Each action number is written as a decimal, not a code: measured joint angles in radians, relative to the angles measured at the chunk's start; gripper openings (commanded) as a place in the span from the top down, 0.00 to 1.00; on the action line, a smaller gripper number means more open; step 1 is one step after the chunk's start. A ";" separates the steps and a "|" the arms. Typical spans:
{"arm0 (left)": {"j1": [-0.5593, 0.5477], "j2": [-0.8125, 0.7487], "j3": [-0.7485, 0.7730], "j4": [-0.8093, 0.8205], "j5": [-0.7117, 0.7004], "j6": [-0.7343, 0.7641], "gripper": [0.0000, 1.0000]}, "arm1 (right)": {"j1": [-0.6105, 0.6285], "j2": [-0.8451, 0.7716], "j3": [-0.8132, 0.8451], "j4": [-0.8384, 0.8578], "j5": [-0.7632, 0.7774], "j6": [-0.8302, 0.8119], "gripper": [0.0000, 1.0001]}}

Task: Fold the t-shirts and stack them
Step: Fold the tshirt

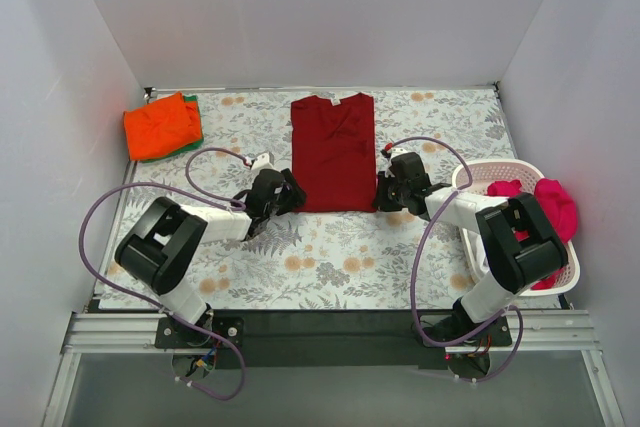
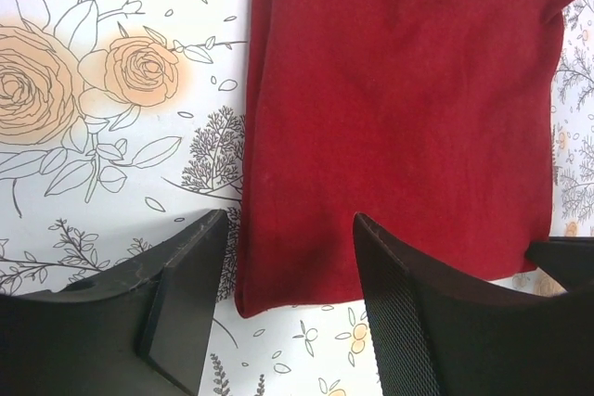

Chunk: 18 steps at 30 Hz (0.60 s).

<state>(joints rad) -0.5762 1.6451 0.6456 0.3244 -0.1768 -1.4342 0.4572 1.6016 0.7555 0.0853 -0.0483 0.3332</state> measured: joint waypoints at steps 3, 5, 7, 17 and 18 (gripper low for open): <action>-0.005 0.005 0.000 0.006 0.001 -0.008 0.49 | 0.000 0.000 0.000 0.000 0.000 0.000 0.94; -0.013 0.009 0.000 0.013 0.001 -0.014 0.49 | 0.000 0.000 0.000 0.000 0.000 0.000 0.94; -0.026 0.015 0.000 0.022 0.002 -0.021 0.50 | 0.000 0.000 0.000 0.000 0.000 0.000 0.94; -0.054 0.044 -0.006 0.029 0.012 -0.050 1.00 | 0.000 0.000 0.000 0.000 0.000 0.000 0.94; -0.056 0.045 -0.006 0.032 0.010 -0.053 1.00 | 0.000 0.000 0.000 -0.001 0.000 0.000 0.94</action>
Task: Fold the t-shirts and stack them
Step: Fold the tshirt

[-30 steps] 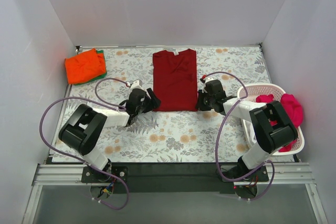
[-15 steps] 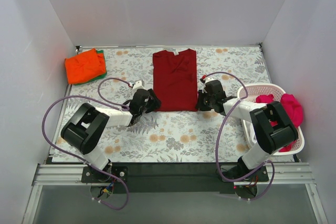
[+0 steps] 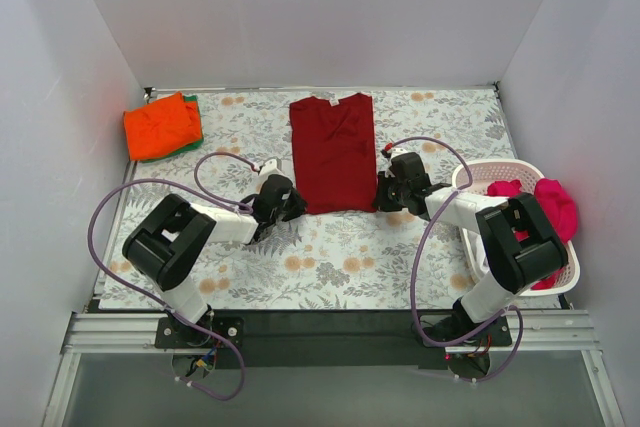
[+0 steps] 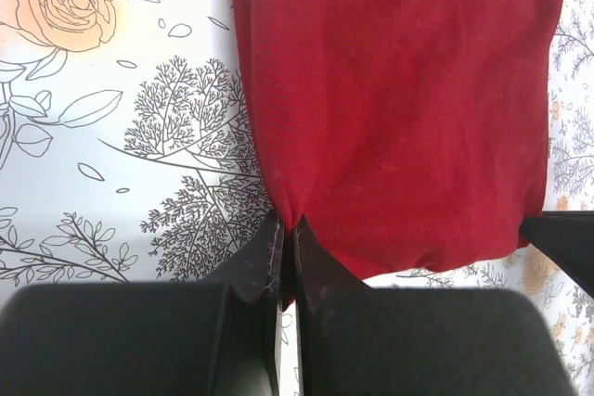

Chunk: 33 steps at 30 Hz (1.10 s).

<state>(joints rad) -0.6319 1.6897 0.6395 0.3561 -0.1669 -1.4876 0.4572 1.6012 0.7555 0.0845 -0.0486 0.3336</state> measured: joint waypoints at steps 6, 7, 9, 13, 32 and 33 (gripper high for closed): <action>-0.001 0.000 0.000 -0.003 -0.003 -0.002 1.00 | 0.000 -0.026 -0.003 -0.032 -0.001 0.005 0.55; -0.001 0.000 0.000 -0.004 -0.003 -0.002 1.00 | 0.000 -0.040 -0.009 -0.038 -0.003 0.004 0.49; -0.001 -0.001 0.000 -0.005 -0.006 -0.001 1.00 | -0.002 -0.072 -0.018 -0.053 -0.003 0.005 0.45; -0.001 -0.003 0.000 -0.008 -0.009 0.003 1.00 | -0.010 -0.115 -0.018 -0.060 -0.005 0.007 0.39; -0.005 -0.012 0.000 -0.022 -0.009 0.027 1.00 | -0.035 0.047 0.034 0.026 -0.097 0.031 0.72; -0.005 -0.012 0.000 -0.023 -0.009 0.028 1.00 | -0.036 0.048 0.034 0.027 -0.099 0.031 0.80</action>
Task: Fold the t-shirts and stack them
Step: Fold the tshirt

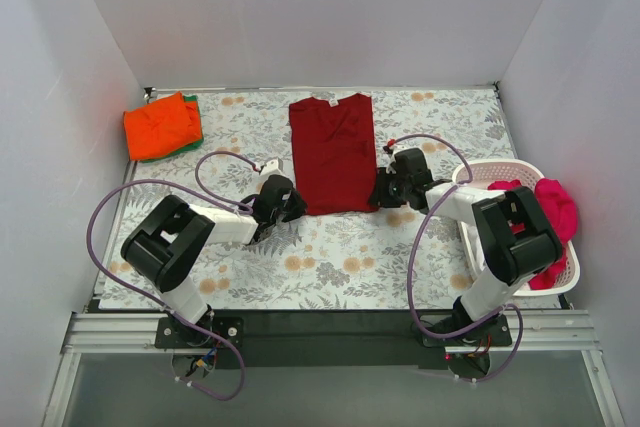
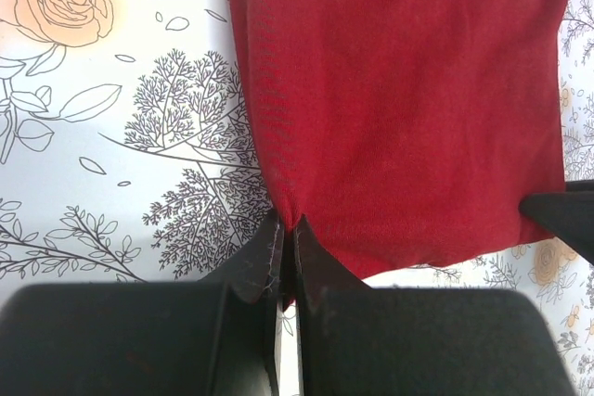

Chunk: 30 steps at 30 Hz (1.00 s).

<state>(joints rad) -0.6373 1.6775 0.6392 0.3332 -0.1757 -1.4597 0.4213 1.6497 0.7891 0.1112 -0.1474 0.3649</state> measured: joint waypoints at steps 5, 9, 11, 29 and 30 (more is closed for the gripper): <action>0.000 -0.007 -0.003 -0.003 0.008 0.005 1.00 | -0.001 0.001 -0.024 0.021 -0.027 -0.002 0.99; 0.000 -0.048 -0.038 -0.020 0.034 0.006 1.00 | 0.000 -0.053 -0.082 0.028 -0.050 -0.002 0.99; -0.005 -0.093 -0.077 -0.034 0.050 0.006 1.00 | 0.008 -0.114 -0.127 0.006 -0.056 -0.003 0.99; -0.236 -0.543 -0.247 -0.366 0.240 0.001 1.00 | 0.100 -0.594 -0.241 -0.502 -0.143 -0.078 0.99; -0.244 -0.572 -0.247 -0.388 0.254 0.003 1.00 | 0.116 -0.597 -0.230 -0.538 -0.146 -0.080 0.99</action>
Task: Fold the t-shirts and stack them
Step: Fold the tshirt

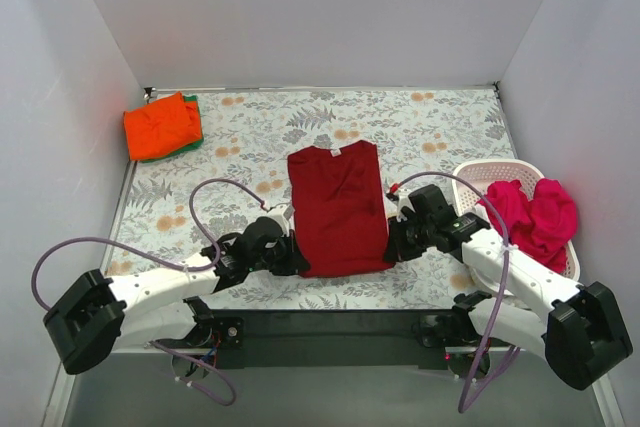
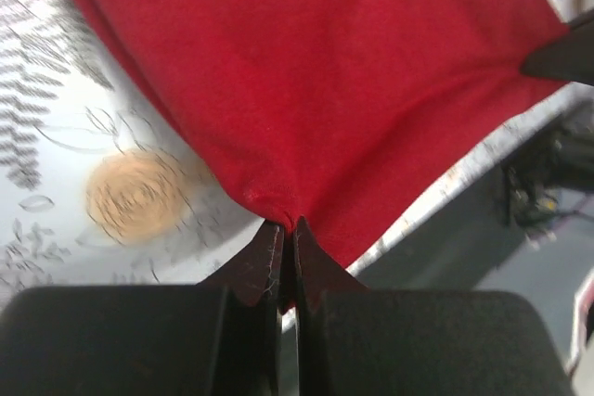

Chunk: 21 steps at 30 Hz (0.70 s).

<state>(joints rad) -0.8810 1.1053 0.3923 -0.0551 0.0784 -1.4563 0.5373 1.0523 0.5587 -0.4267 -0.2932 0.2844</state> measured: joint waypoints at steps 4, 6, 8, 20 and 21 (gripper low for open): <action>-0.019 -0.109 0.000 -0.084 0.062 0.001 1.00 | 0.075 -0.001 0.072 -0.138 -0.014 -0.009 0.99; -0.024 -0.146 0.002 -0.119 0.097 0.000 1.00 | 0.106 -0.001 0.115 -0.197 -0.028 -0.020 0.99; -0.031 -0.174 0.010 -0.163 0.130 0.000 1.00 | 0.126 0.000 0.154 -0.254 -0.050 -0.031 0.99; -0.040 -0.319 0.157 -0.334 0.317 0.036 1.00 | 0.150 0.012 0.370 -0.534 -0.200 -0.165 0.99; -0.040 -0.335 0.166 -0.337 0.320 0.036 1.00 | 0.152 0.016 0.389 -0.551 -0.212 -0.171 0.99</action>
<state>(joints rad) -0.9211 0.7704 0.5579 -0.3923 0.3985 -1.4200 0.6895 1.0679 0.9474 -0.9779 -0.5053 0.1135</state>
